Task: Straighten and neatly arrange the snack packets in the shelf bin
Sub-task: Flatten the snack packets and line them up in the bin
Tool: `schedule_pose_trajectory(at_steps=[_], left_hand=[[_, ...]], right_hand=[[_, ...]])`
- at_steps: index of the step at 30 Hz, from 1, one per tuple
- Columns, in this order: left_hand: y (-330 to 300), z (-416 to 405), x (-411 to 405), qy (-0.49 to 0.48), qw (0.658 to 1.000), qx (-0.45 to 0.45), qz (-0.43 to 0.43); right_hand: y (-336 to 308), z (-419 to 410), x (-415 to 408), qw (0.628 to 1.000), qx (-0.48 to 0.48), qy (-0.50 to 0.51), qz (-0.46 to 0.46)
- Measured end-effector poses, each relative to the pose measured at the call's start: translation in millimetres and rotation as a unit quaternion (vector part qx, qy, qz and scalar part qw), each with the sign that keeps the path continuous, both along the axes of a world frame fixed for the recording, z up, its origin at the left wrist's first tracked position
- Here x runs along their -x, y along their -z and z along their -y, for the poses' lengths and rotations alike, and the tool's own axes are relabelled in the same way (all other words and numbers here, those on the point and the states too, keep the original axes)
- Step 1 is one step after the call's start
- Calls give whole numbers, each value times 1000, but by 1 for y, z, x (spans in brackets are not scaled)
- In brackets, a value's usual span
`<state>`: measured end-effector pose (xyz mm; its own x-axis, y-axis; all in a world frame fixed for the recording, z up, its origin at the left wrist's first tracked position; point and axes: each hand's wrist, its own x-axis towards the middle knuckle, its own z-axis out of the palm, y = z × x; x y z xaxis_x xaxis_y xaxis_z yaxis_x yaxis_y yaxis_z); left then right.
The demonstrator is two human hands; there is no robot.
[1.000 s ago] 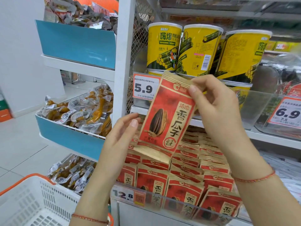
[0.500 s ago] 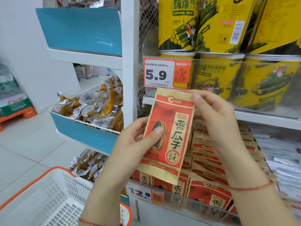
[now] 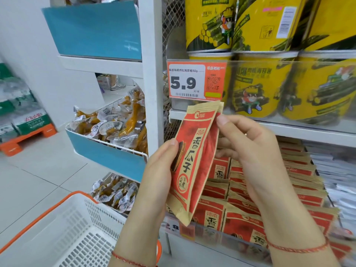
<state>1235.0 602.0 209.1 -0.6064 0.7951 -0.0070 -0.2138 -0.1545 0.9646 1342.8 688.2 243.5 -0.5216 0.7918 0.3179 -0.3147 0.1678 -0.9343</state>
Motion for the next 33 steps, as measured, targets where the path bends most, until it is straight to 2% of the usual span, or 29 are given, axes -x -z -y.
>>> schedule_pose_trajectory(at_steps=[8, 13, 17, 20, 23, 33], left_hand=[[-3, 6, -3, 0, 999, -13, 43], [-1, 7, 2, 8, 998, -24, 54], [-1, 6, 9, -46, 990, -104, 86], [0, 5, 17, -101, 968, -181, 143], [1, 9, 24, -114, 947, -226, 196], [7, 15, 33, -102, 936, -253, 222]], right_hand=[[1, 5, 3, 999, 3, -27, -19], [6, 5, 6, 1000, -8, -9, -20], [8, 8, 5, 995, -39, -69, 60], [10, 14, 7, 981, -62, -133, 128], [12, 18, 11, 969, -69, -172, 165], [13, 22, 14, 969, -96, -158, 163]])
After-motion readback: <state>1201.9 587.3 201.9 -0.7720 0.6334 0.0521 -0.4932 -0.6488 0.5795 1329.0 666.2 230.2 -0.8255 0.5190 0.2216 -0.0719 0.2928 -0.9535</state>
